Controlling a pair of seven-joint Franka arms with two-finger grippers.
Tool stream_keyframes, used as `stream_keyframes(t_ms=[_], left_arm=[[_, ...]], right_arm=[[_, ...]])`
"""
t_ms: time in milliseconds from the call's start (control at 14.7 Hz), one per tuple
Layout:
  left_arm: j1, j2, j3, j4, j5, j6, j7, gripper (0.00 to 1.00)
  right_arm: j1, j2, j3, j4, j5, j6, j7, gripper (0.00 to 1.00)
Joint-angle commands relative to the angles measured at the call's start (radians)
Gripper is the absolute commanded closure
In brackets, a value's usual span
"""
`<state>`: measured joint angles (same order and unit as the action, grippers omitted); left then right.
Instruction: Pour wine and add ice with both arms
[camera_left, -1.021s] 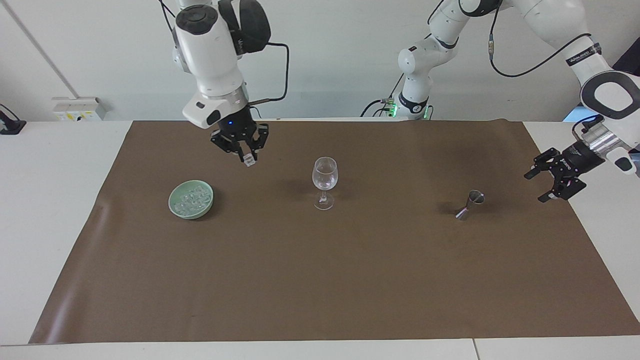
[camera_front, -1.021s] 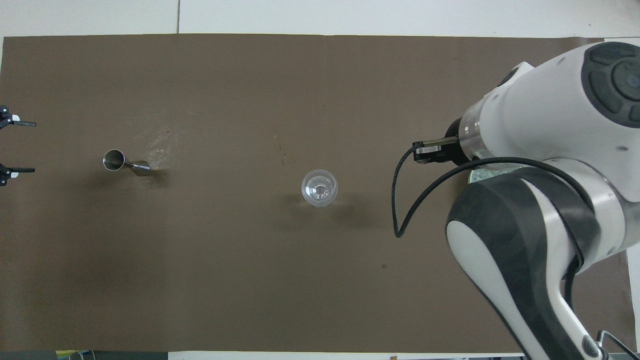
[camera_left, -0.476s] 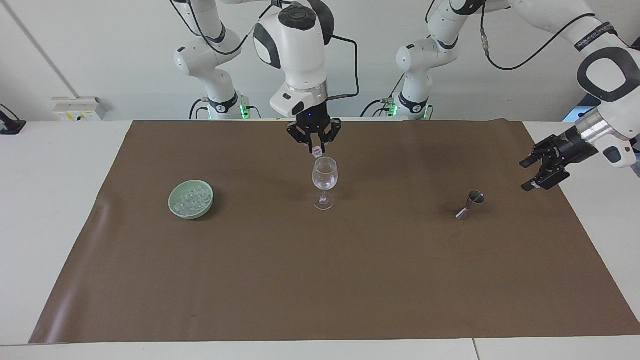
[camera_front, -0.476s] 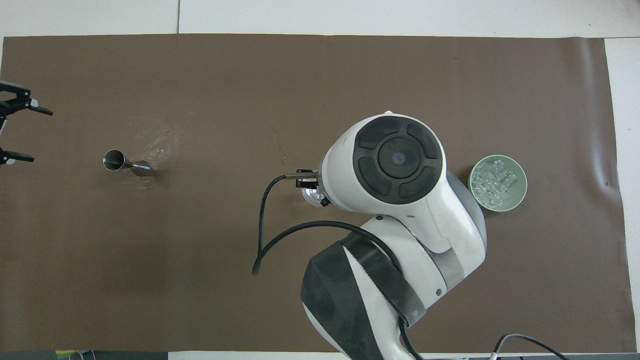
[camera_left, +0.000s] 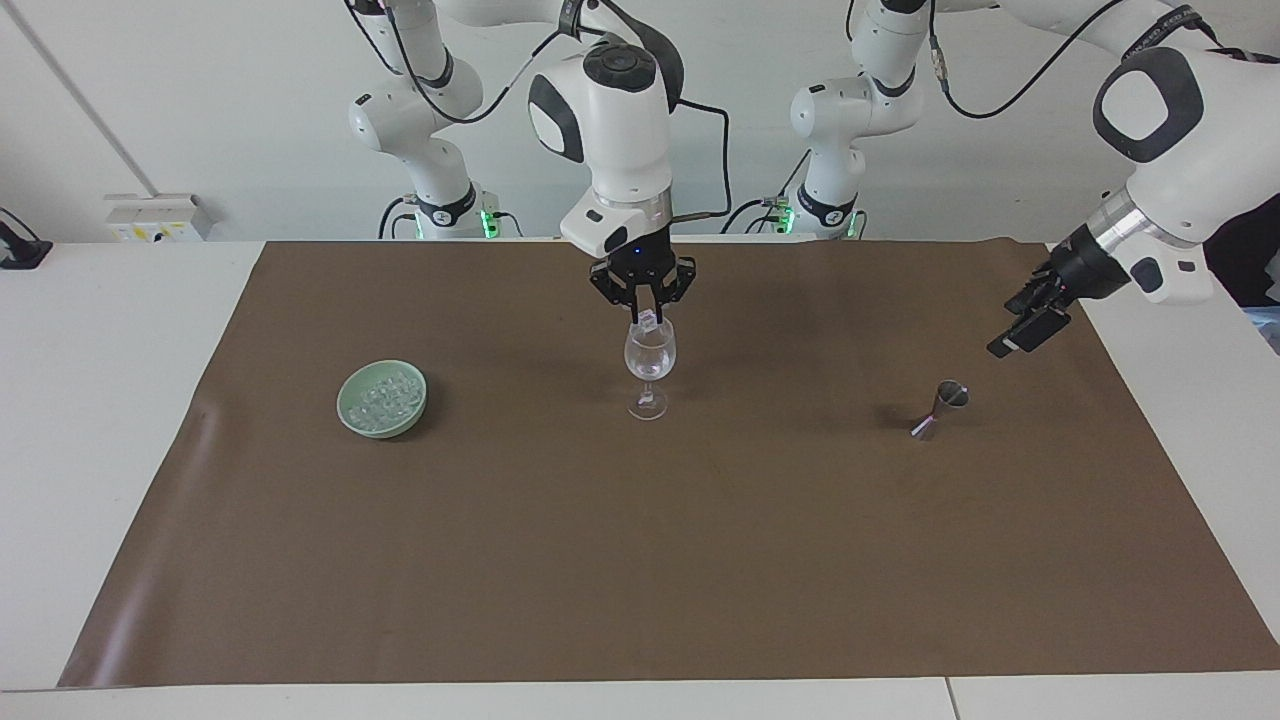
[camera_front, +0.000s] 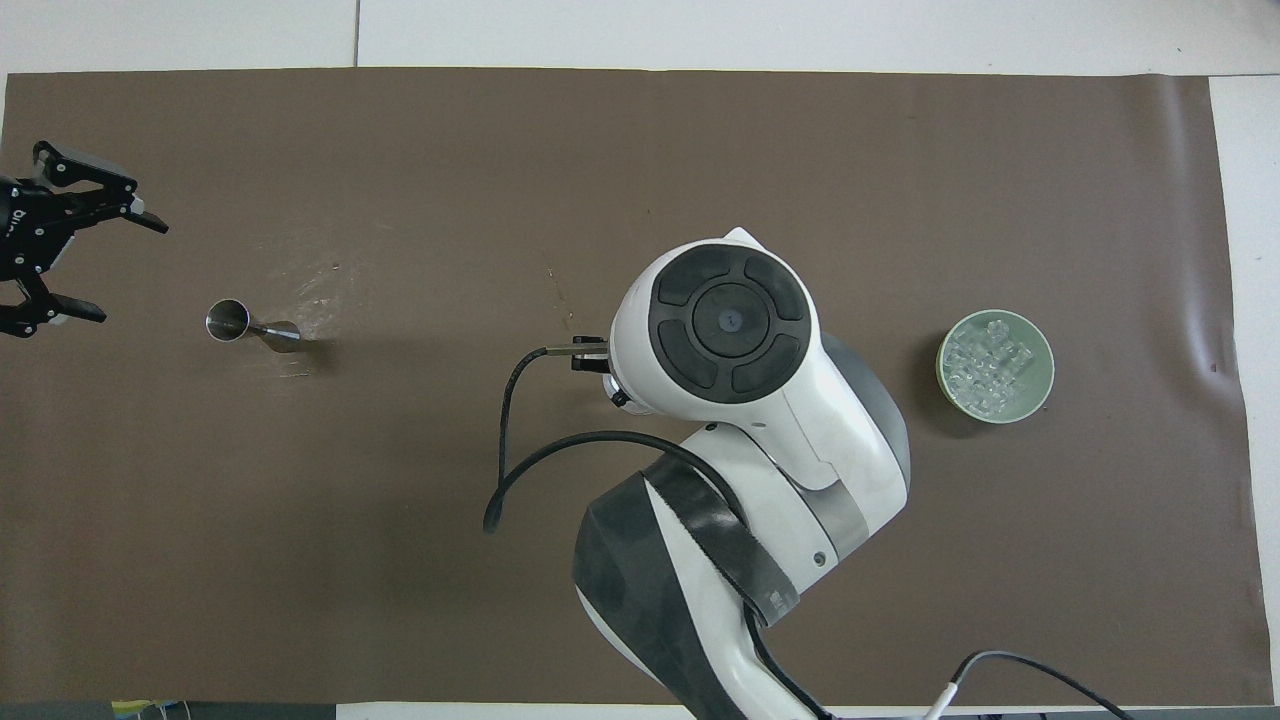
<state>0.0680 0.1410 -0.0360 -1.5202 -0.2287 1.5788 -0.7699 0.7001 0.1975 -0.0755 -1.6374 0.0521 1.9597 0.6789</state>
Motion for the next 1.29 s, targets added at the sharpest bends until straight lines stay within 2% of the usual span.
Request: stream_keyframes(t_ms=[0,204,476,681,817,885,953,1021,1225], left_arm=[[-0.074,-0.003,0.033,0.018,0.055,-0.026,0.012,0.00],[-0.096,-0.003,0.071,0.026,0.061,-0.037,0.035,0.00],[-0.091,-0.001,0.076,0.029,0.077,-0.077,0.220,0.00],[-0.105,0.008,0.062,0.080,0.140,-0.141,0.339,0.00],[-0.120,0.005,0.053,0.080,0.143,-0.158,0.380,0.00],[-0.135,0.005,0.054,0.081,0.144,-0.178,0.398,0.00],[-0.139,0.003,0.054,0.090,0.144,-0.198,0.420,0.00],[-0.139,0.000,0.054,0.097,0.146,-0.215,0.460,0.00],[-0.140,-0.003,0.042,0.097,0.218,-0.217,0.573,0.00]], right_arm=[[-0.001,0.000,0.000,-0.012,-0.014,0.044,0.013,0.94],[-0.002,-0.007,0.002,-0.041,-0.012,0.064,0.013,0.94],[0.002,-0.033,0.002,-0.104,-0.014,0.087,0.013,0.90],[0.015,-0.032,0.002,-0.102,-0.012,0.087,0.016,0.80],[0.021,-0.032,0.002,-0.101,-0.012,0.082,0.016,0.78],[0.022,-0.032,0.002,-0.101,-0.012,0.079,0.016,0.67],[0.022,-0.032,0.002,-0.099,-0.012,0.077,0.017,0.65],[0.022,-0.032,0.002,-0.098,-0.012,0.074,0.017,0.56],[0.022,-0.032,0.002,-0.087,-0.012,0.052,0.016,0.54]])
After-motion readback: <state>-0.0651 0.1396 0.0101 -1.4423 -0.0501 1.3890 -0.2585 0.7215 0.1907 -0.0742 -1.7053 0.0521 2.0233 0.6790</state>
